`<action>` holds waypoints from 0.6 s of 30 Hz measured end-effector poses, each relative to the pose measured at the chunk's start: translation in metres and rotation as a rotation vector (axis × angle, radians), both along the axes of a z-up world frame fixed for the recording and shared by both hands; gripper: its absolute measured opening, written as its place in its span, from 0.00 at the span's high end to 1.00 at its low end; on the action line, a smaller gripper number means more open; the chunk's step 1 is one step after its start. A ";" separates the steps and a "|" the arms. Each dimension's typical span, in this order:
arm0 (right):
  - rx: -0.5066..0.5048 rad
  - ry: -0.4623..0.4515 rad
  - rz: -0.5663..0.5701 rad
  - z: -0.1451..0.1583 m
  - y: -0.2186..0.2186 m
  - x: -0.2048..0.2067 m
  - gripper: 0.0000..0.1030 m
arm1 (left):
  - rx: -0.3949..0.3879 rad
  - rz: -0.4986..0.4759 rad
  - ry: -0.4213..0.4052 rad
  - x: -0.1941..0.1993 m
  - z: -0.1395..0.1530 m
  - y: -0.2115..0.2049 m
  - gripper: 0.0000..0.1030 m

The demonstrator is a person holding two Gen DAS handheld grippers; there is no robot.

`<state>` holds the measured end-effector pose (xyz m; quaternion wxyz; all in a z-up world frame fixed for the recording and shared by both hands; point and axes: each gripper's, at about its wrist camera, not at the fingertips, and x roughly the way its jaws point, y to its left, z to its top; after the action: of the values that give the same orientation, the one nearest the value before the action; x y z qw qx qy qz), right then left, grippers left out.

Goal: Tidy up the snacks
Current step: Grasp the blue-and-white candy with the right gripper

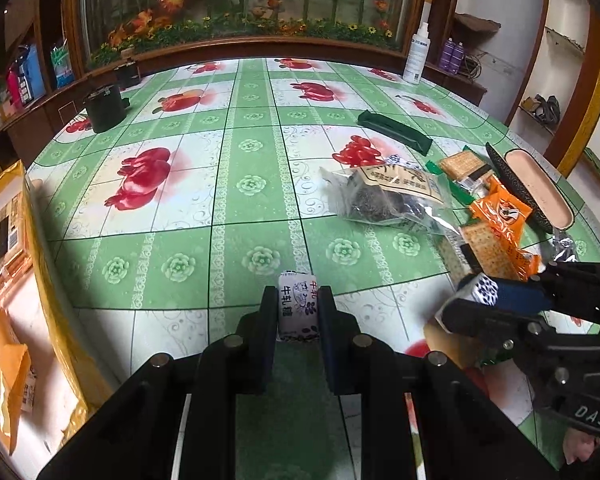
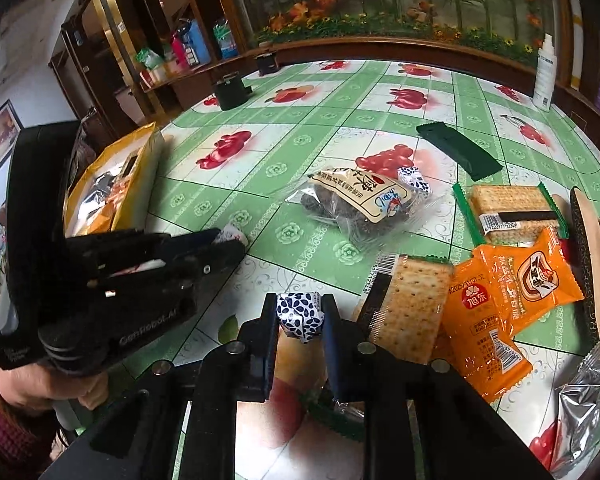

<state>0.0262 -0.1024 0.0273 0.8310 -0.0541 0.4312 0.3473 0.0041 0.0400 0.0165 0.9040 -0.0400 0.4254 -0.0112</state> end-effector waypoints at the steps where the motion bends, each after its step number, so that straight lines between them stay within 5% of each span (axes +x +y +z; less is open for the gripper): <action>1: 0.003 -0.001 -0.001 0.001 0.001 0.000 0.78 | -0.002 -0.001 -0.002 -0.002 0.001 -0.001 0.82; 18: 0.043 0.003 -0.012 0.003 -0.002 0.000 0.78 | 0.030 -0.003 -0.057 -0.027 0.017 -0.007 0.82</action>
<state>0.0266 -0.1044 0.0304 0.8334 -0.0329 0.4251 0.3516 -0.0232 0.0325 0.0338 0.9163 -0.0258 0.3997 -0.0073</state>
